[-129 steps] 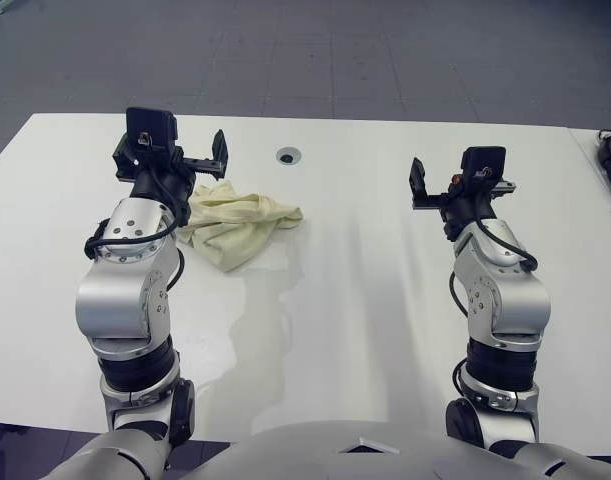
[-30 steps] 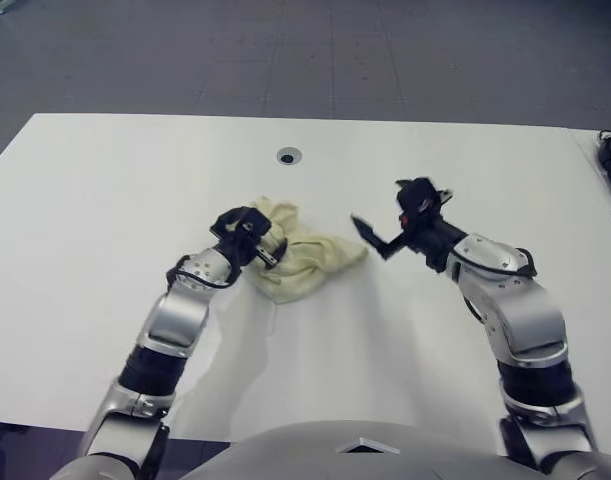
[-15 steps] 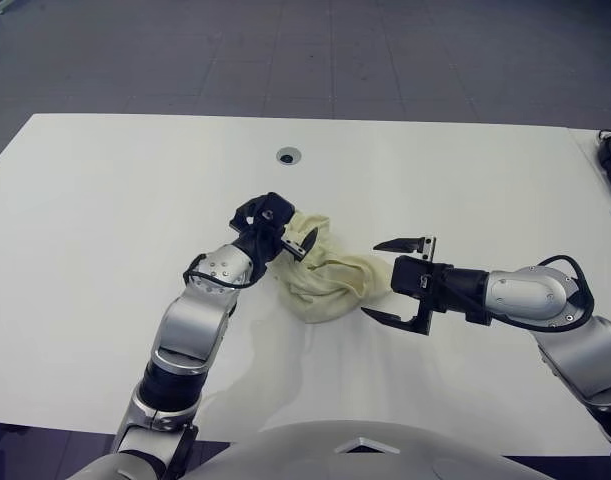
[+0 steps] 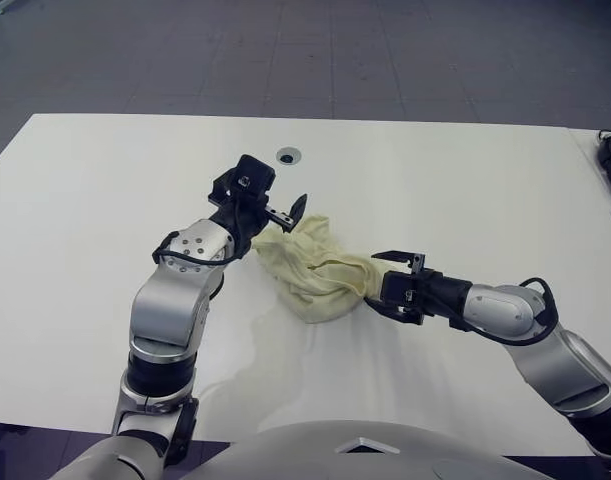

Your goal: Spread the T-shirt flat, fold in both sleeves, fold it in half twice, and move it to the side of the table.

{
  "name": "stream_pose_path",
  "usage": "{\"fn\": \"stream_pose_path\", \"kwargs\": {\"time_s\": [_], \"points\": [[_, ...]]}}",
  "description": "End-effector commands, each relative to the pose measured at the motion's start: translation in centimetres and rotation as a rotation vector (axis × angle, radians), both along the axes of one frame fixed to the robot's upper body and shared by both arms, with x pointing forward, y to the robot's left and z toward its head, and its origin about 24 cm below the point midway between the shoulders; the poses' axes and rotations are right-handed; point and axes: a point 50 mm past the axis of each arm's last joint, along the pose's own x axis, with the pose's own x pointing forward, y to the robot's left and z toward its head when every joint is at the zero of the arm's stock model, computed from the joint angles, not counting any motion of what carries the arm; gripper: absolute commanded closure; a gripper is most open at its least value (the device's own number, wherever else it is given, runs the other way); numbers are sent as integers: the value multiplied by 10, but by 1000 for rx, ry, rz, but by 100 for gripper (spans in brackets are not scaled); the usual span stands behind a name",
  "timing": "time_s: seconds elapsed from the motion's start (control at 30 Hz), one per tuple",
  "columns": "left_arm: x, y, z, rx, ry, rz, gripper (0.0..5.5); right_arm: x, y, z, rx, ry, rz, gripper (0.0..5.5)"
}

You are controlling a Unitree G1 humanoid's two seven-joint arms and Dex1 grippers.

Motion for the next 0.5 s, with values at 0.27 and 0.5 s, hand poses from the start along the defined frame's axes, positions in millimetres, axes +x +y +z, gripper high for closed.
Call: {"fn": "stream_pose_path", "kwargs": {"time_s": [0.27,0.5], "points": [[-4,5,-1,20,5,29,10,-2,-11,-1,-52,5,-8,351],[-4,6,0,30,6,26,10,1,-12,0,-49,-10,-23,463]]}}
